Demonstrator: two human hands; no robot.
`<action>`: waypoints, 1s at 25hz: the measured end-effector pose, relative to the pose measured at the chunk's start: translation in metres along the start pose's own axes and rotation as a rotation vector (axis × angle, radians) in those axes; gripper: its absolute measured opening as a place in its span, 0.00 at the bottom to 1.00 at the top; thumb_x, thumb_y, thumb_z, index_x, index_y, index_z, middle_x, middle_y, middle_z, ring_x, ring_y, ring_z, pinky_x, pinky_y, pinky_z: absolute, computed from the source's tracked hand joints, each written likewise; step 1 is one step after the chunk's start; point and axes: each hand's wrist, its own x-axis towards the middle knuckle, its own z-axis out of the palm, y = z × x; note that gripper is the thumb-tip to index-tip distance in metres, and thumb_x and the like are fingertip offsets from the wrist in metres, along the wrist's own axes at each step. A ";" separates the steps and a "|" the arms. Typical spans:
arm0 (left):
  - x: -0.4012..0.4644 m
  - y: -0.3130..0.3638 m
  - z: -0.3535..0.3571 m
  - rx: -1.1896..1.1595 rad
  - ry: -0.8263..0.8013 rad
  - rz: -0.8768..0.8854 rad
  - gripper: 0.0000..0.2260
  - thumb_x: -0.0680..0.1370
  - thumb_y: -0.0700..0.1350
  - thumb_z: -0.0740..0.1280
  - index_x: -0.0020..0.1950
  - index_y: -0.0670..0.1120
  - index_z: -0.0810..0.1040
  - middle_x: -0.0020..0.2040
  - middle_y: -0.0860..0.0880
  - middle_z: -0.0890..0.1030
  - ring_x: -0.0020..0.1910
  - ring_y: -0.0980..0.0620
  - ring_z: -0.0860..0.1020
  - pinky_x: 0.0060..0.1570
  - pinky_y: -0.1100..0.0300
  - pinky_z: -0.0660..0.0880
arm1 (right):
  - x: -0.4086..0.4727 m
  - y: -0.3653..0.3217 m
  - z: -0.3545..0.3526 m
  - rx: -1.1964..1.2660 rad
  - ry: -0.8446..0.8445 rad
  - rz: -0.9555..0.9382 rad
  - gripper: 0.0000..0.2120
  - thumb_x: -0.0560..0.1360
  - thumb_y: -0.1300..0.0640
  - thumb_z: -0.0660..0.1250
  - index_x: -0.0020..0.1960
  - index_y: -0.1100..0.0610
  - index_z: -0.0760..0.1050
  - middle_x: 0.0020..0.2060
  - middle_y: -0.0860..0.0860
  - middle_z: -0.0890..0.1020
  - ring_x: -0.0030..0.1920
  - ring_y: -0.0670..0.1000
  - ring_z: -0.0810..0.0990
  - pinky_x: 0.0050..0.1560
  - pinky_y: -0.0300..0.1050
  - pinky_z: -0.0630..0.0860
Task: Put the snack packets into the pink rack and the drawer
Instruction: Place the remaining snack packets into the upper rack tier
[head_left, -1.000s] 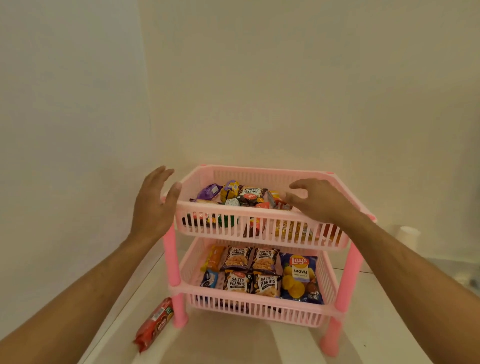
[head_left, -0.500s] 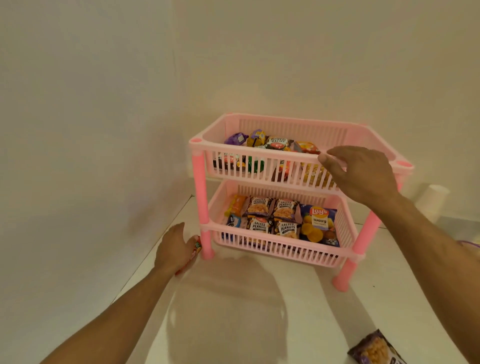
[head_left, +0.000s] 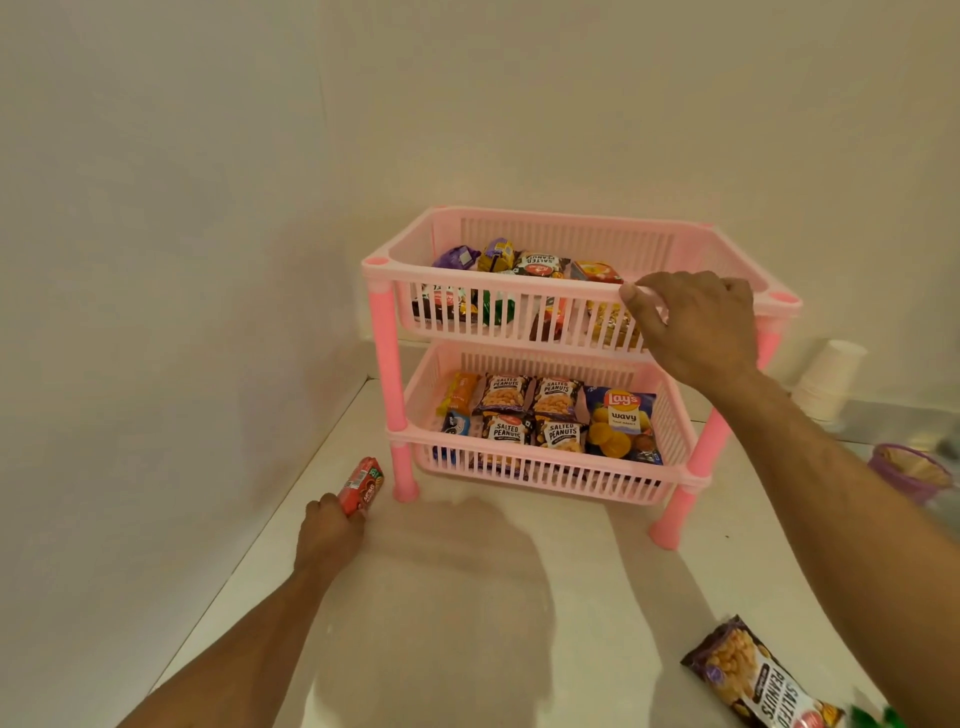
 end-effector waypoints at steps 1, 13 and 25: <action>0.000 0.000 0.000 -0.085 0.013 -0.040 0.17 0.77 0.48 0.67 0.59 0.37 0.74 0.53 0.38 0.76 0.45 0.41 0.77 0.40 0.53 0.72 | 0.000 0.000 0.000 0.003 0.001 0.003 0.30 0.80 0.36 0.45 0.56 0.54 0.79 0.44 0.54 0.84 0.48 0.58 0.78 0.52 0.54 0.65; -0.001 0.075 -0.084 -0.844 0.366 -0.094 0.15 0.75 0.53 0.68 0.52 0.42 0.80 0.46 0.44 0.83 0.36 0.53 0.77 0.32 0.60 0.69 | -0.002 -0.002 -0.003 0.029 0.015 0.011 0.30 0.80 0.37 0.46 0.55 0.54 0.80 0.43 0.55 0.83 0.47 0.59 0.78 0.51 0.54 0.66; -0.055 0.223 -0.173 -0.859 0.491 0.534 0.11 0.76 0.52 0.68 0.57 0.51 0.77 0.47 0.54 0.80 0.41 0.63 0.79 0.34 0.75 0.71 | 0.003 0.002 -0.011 0.167 -0.093 0.059 0.25 0.79 0.35 0.52 0.60 0.48 0.79 0.48 0.50 0.85 0.52 0.55 0.80 0.55 0.52 0.65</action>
